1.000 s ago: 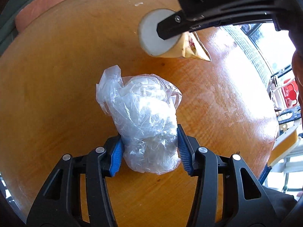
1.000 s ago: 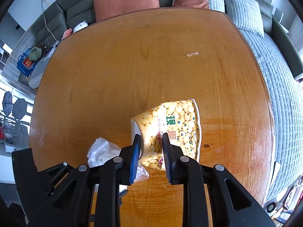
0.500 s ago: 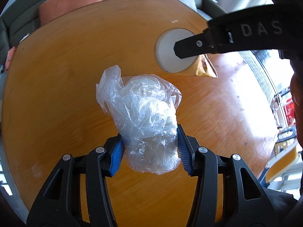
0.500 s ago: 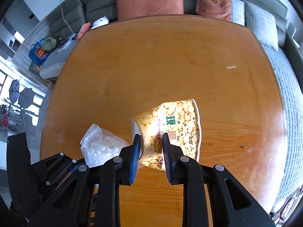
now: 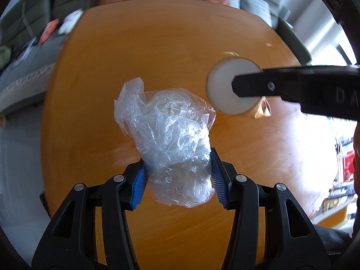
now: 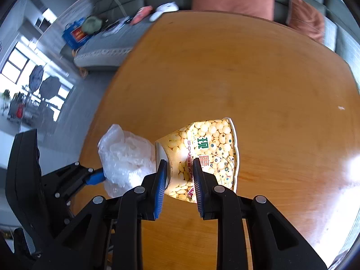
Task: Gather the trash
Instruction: 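Carry the plastic bag and snack bag over the black bin with both tools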
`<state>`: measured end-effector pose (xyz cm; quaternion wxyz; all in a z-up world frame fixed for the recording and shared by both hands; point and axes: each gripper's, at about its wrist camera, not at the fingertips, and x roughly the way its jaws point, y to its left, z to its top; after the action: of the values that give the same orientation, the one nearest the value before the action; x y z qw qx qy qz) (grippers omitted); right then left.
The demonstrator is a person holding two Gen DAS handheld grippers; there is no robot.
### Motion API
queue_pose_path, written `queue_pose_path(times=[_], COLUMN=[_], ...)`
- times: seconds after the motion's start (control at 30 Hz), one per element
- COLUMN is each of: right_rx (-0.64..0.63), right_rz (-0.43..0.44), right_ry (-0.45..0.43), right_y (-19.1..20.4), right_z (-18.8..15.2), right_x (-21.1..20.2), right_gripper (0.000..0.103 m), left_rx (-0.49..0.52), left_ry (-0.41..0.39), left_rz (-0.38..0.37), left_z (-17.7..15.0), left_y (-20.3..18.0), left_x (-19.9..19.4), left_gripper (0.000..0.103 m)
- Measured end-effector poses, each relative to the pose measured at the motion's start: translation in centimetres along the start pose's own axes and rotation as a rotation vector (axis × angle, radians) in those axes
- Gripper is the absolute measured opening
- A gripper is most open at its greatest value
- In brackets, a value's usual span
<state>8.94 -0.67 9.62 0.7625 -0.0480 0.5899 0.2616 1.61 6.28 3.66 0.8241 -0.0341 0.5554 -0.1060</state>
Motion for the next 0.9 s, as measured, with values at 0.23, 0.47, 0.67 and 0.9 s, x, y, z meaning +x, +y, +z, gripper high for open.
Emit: queue_pose_path(times=[0.23, 0.47, 0.67, 0.9], right_rx=[-0.099, -0.223, -0.367, -0.507], right_rz=[0.031, 0.093, 0.165, 0.235], right_ry=[0.048, 0.092, 0.116, 0.160], right_y=[6.7, 14.6, 21.7, 30.5], right_z=[0.9, 1.6, 1.2, 0.7], right_x=[2.1, 4.3, 6.0, 8.4], right_gripper=[0.025, 0.025, 0.025, 0.025], left_rx=[-0.136, -0.293, -0.447, -0.610], left_ry=[-0.037, -0.077, -0.090, -0.088], left_rz=[0.031, 0.092, 0.149, 0.239], left_z=[-3.1, -7.5, -11.6, -17.7], left_y=[8.2, 16.6, 22.9, 29.4], left_x=[-3.2, -7.0, -8.8, -12.1], left_gripper=[0.052, 0.052, 0.052, 0.052])
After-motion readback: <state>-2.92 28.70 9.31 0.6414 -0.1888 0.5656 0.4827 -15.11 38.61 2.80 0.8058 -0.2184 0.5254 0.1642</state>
